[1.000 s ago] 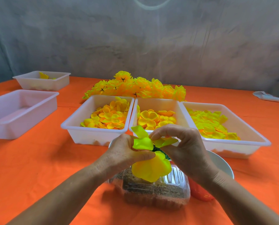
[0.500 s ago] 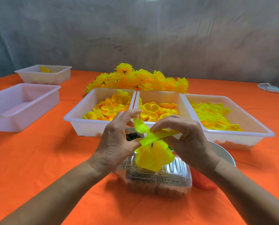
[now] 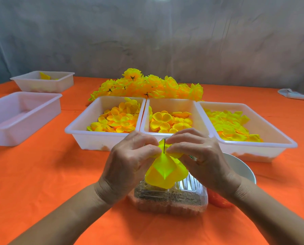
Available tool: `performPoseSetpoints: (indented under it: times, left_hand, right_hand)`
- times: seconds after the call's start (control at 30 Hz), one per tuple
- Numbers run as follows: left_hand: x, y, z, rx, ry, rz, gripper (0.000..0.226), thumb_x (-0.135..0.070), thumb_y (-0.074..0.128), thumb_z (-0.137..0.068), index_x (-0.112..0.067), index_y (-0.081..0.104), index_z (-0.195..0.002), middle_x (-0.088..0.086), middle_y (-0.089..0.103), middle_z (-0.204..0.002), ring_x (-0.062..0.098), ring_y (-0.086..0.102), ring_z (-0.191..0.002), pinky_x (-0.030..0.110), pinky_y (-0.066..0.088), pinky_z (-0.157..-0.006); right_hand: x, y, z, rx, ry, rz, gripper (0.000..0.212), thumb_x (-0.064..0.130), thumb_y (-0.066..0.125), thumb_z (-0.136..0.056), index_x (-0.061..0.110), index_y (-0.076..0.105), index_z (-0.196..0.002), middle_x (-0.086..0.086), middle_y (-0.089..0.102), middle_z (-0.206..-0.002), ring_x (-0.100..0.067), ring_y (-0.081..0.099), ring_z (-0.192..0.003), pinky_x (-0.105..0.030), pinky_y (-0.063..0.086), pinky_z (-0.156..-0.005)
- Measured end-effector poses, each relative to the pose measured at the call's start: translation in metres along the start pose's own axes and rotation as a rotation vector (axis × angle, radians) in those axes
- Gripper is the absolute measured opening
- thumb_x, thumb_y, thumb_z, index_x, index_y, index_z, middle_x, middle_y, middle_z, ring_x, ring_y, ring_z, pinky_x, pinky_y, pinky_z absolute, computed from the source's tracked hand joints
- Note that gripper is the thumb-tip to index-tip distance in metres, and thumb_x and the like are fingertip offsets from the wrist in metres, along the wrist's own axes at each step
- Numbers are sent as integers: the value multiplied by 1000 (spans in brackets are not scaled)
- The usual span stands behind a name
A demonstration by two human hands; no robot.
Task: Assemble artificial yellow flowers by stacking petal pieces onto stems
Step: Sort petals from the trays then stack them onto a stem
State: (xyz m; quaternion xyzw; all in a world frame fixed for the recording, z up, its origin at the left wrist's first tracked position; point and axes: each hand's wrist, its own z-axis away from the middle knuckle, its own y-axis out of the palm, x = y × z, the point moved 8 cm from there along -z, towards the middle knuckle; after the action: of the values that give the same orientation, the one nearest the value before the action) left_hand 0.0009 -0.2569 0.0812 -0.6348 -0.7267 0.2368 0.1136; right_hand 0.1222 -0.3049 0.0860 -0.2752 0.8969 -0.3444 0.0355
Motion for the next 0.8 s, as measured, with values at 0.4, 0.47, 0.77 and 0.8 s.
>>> performPoseSetpoints:
  times: [0.4, 0.47, 0.77, 0.8]
  left_hand:
    - [-4, 1, 7, 48, 49, -33, 17, -8, 60, -87, 1, 74, -83, 9, 69, -81, 28, 62, -73, 37, 52, -66]
    - [-4, 3, 7, 54, 50, -36, 16, -7, 61, -86, 1, 74, -83, 10, 69, -79, 29, 62, -72, 37, 52, -64]
    - [-10, 7, 7, 98, 92, -82, 17, -7, 61, -84, -2, 73, -73, 8, 67, -73, 26, 61, -70, 35, 50, -63]
    - [-12, 8, 8, 107, 104, -108, 17, -6, 61, -84, -4, 74, -73, 7, 67, -74, 26, 62, -70, 33, 49, -65]
  right_hand:
    - [-3, 9, 10, 56, 20, 16, 12, 6, 65, -81, 9, 76, -85, -3, 72, -95, -26, 64, -89, -44, 53, -68]
    - [-4, 8, 9, 60, 25, 7, 12, 7, 65, -81, 9, 76, -84, -4, 72, -94, -27, 64, -89, -44, 54, -68]
    - [-7, 13, 10, 108, 42, -23, 14, 11, 62, -85, 9, 76, -83, -5, 71, -94, -27, 64, -89, -44, 53, -69]
    - [-7, 13, 11, 116, 43, -29, 15, 12, 61, -86, 9, 76, -83, -5, 71, -94, -26, 64, -90, -44, 53, -69]
